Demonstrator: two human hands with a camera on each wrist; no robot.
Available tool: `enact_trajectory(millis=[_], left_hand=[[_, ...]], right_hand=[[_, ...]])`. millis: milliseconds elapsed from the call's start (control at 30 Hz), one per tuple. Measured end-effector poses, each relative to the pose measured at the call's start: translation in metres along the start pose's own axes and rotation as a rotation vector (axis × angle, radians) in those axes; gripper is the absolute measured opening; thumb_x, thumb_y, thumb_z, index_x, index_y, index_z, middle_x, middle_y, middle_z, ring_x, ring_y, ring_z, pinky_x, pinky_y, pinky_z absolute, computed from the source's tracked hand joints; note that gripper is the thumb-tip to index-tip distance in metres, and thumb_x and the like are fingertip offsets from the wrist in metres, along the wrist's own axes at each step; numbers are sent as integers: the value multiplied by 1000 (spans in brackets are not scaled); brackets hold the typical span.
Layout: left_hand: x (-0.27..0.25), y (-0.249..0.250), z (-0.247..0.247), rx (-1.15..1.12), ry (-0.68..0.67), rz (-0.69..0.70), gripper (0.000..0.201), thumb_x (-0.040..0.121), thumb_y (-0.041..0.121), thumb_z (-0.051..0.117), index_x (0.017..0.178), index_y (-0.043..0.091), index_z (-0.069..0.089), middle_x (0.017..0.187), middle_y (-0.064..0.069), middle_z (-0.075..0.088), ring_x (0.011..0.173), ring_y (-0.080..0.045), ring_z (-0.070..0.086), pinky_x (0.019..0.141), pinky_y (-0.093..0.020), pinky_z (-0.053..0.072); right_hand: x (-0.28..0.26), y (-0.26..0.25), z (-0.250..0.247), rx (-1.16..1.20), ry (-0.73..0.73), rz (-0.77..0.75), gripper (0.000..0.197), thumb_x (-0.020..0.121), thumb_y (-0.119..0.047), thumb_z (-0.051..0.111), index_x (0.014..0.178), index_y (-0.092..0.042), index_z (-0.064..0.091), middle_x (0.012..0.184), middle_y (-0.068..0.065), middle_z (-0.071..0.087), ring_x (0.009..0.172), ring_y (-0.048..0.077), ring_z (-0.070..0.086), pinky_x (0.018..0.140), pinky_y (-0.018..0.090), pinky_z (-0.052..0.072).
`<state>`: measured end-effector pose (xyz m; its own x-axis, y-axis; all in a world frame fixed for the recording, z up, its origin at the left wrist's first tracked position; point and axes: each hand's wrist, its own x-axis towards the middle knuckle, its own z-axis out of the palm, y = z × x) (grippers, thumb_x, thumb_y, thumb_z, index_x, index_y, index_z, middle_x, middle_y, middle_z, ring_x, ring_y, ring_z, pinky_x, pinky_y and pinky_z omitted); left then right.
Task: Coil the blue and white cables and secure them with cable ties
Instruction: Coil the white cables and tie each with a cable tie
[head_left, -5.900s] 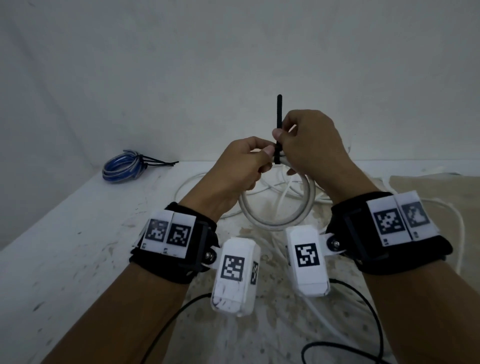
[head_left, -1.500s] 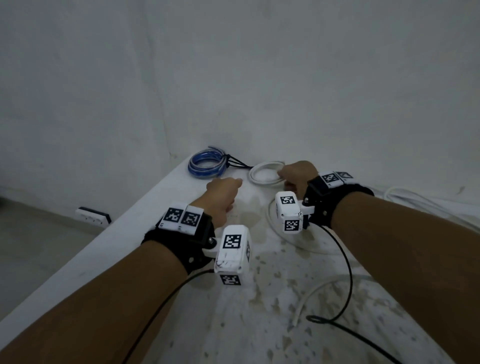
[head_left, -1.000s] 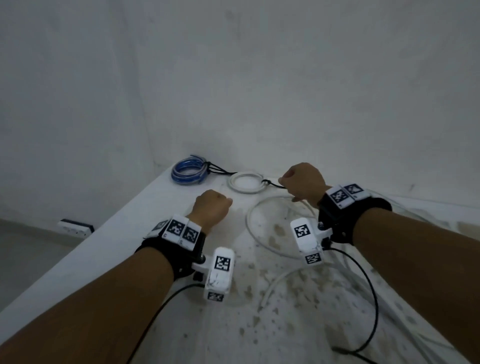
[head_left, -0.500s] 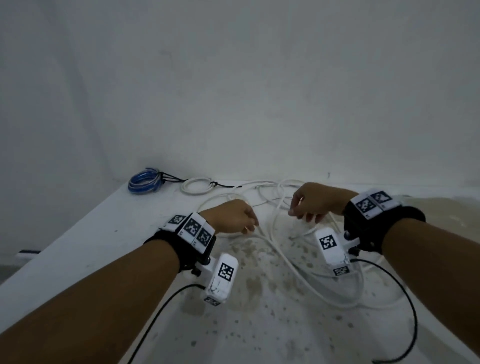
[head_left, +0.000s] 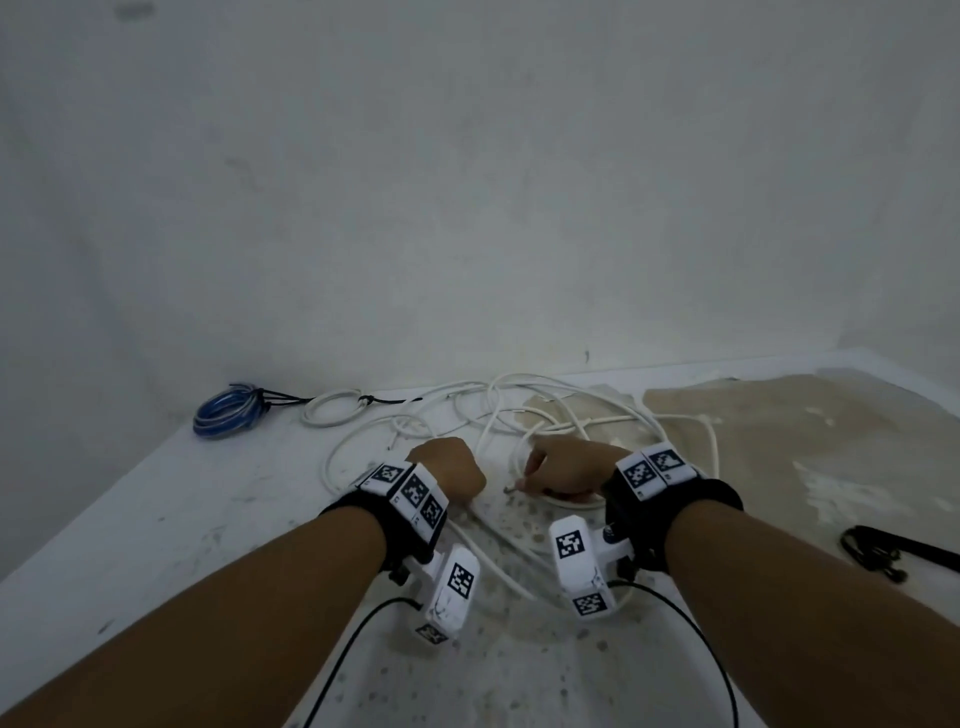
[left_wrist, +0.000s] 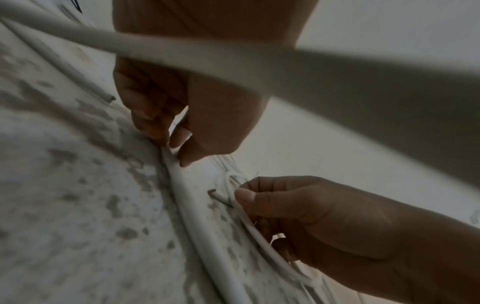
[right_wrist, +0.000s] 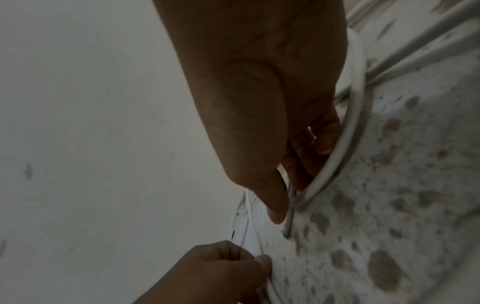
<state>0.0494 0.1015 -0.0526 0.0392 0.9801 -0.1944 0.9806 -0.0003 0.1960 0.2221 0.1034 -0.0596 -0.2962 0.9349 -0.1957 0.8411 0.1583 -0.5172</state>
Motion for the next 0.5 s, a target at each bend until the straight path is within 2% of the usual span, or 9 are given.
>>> enact_trajectory(millis=[67,133,200,233,300,367,400,433,500], left_hand=[[6,3,1,27,-8,-23,29,92,13,48,64,13,43,71,-2,49,77,-22,55,69,-27,42],[2,9,0,35,-27,-30,28,97,14,45,69,15,49,85,-3,59,93,-23,60,74,-27,43],[2,10,-1,57,-28,-26,22,99,14,43,97,8,65,115,-11,64,112,-27,60,84,-29,45],[0,9,-4,119,-10,10,26,98,13,43,109,2,65,122,-15,62,115,-29,59,87,-30,46],[5,6,-24,17,96,38,20,93,10,51,100,-2,66,118,-21,63,109,-31,61,82,-31,47],[7,4,-55,-183,157,101,10,80,11,73,81,2,71,99,-17,72,90,-24,70,69,-24,52],[6,2,-69,-233,231,242,8,76,11,78,77,5,72,87,-12,73,77,-19,71,62,-21,52],[6,4,-86,-503,227,175,5,81,8,73,78,6,70,80,-9,71,68,-17,69,59,-20,53],[3,1,-117,-1011,392,45,16,95,4,56,79,3,58,73,-9,63,55,-12,61,50,-20,54]], right_hand=[[-2,-2,-1,14,-7,-11,45,95,-31,63,58,-29,37,56,-13,38,54,3,31,52,17,25],[-1,-1,-3,29,-29,-2,45,96,-30,61,59,-27,35,42,-12,43,53,4,30,51,18,26],[1,-1,-2,44,-32,20,43,97,-33,58,60,-22,40,48,-10,47,52,8,36,51,21,30],[1,-1,-1,58,-38,36,43,99,-37,55,62,-17,46,56,-3,50,51,11,40,52,23,33],[4,-1,0,144,-65,65,48,100,-48,44,77,-9,56,67,5,54,52,15,45,53,23,37],[4,-1,-2,359,-93,134,63,97,-64,35,91,-6,60,72,6,55,53,16,45,52,21,38],[3,-1,-5,412,-102,156,74,92,-72,32,95,-6,64,76,6,58,57,16,48,55,22,40],[1,-2,-10,413,-123,158,82,85,-81,30,98,-8,67,81,7,61,62,18,51,58,25,42],[-6,-4,-19,396,-184,130,88,76,-89,31,97,-14,70,86,6,63,69,19,53,63,31,43]])
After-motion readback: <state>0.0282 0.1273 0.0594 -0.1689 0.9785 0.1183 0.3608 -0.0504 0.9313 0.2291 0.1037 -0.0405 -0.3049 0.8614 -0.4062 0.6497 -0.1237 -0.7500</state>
